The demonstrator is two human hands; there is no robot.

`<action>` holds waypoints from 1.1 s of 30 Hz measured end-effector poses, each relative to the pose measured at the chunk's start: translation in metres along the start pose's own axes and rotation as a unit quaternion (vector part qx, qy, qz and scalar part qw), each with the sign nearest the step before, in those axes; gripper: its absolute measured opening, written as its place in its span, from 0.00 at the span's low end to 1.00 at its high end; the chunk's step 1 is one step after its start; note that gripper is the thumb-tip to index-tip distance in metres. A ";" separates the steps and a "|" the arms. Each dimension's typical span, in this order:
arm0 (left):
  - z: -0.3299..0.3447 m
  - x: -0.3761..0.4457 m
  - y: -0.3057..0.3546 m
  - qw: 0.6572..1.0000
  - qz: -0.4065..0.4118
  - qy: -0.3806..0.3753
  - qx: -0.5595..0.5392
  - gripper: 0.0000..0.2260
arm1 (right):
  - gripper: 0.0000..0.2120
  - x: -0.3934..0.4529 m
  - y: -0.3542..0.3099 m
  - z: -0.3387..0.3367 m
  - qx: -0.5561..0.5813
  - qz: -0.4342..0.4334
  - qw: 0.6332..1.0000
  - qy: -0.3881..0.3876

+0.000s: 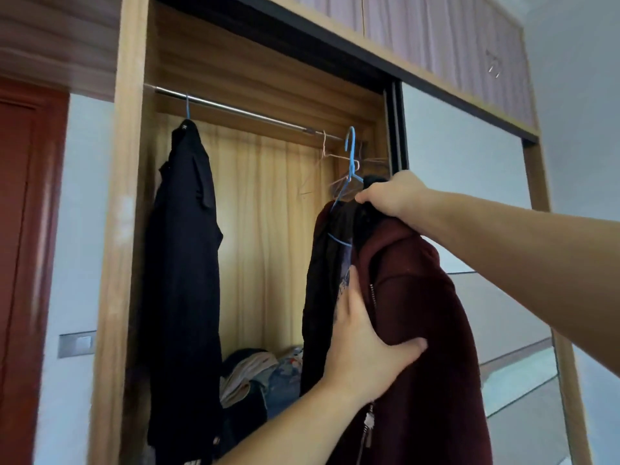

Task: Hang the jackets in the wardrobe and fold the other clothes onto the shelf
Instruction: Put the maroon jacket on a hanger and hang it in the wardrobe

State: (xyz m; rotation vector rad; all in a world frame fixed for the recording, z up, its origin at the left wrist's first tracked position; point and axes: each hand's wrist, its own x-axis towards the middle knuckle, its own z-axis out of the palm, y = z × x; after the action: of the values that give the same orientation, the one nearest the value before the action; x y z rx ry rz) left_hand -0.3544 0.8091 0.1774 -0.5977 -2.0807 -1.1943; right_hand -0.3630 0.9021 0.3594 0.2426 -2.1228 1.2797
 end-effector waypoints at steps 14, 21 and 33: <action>0.000 0.126 -0.020 0.976 -0.008 0.161 0.146 0.35 | 0.13 0.131 -0.023 0.027 0.062 -0.116 0.989 -0.064; -0.053 0.185 -0.081 0.971 0.021 0.188 0.149 0.30 | 0.12 0.175 -0.044 0.094 0.113 -0.140 0.983 -0.049; -0.133 0.279 -0.167 0.964 0.054 0.195 0.170 0.32 | 0.10 0.265 -0.075 0.203 0.131 -0.152 0.979 -0.038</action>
State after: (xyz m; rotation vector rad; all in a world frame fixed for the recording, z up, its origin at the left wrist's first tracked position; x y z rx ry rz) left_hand -0.6134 0.6301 0.3344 -0.2818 -1.8282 -0.7908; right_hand -0.6215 0.7359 0.5091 0.7108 -1.8834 1.3766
